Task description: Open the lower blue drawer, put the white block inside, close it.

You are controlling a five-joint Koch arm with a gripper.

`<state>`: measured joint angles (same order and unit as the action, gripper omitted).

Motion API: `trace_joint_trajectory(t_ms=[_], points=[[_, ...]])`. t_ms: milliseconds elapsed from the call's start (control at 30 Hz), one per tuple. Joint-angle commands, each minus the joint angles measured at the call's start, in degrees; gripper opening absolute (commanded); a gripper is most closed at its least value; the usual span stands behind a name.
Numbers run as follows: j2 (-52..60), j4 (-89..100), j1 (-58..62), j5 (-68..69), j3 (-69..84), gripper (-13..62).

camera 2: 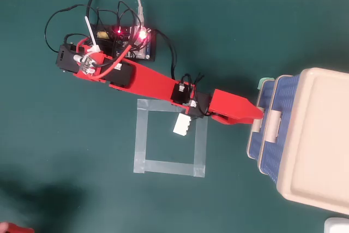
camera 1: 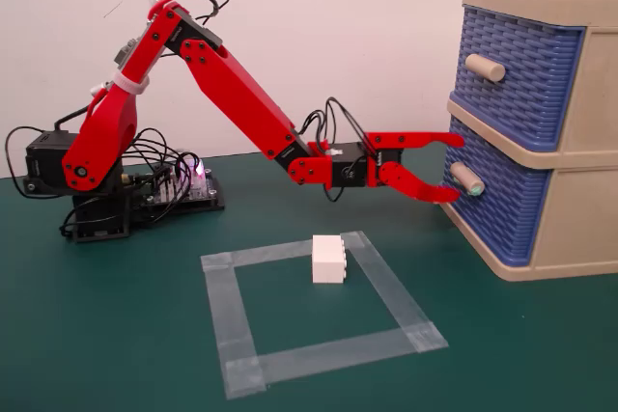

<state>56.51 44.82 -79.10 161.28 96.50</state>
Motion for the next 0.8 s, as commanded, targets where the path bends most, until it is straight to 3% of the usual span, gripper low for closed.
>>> trace_joint_trajectory(t_ms=[0, 67, 233, 467, 633, 767], points=[[0.6, -0.7, -1.9, 3.3, -3.9, 25.7], [-0.7, -2.5, -2.3, 3.3, -6.2, 24.4], [-3.3, -7.5, -2.5, 3.3, -9.5, 12.6], [-3.1, -15.6, -2.4, 3.9, -10.2, -7.7], [0.1, -19.4, -2.2, 6.7, -9.0, -8.0], [8.4, -21.2, -1.8, 11.4, 1.8, -8.1]])
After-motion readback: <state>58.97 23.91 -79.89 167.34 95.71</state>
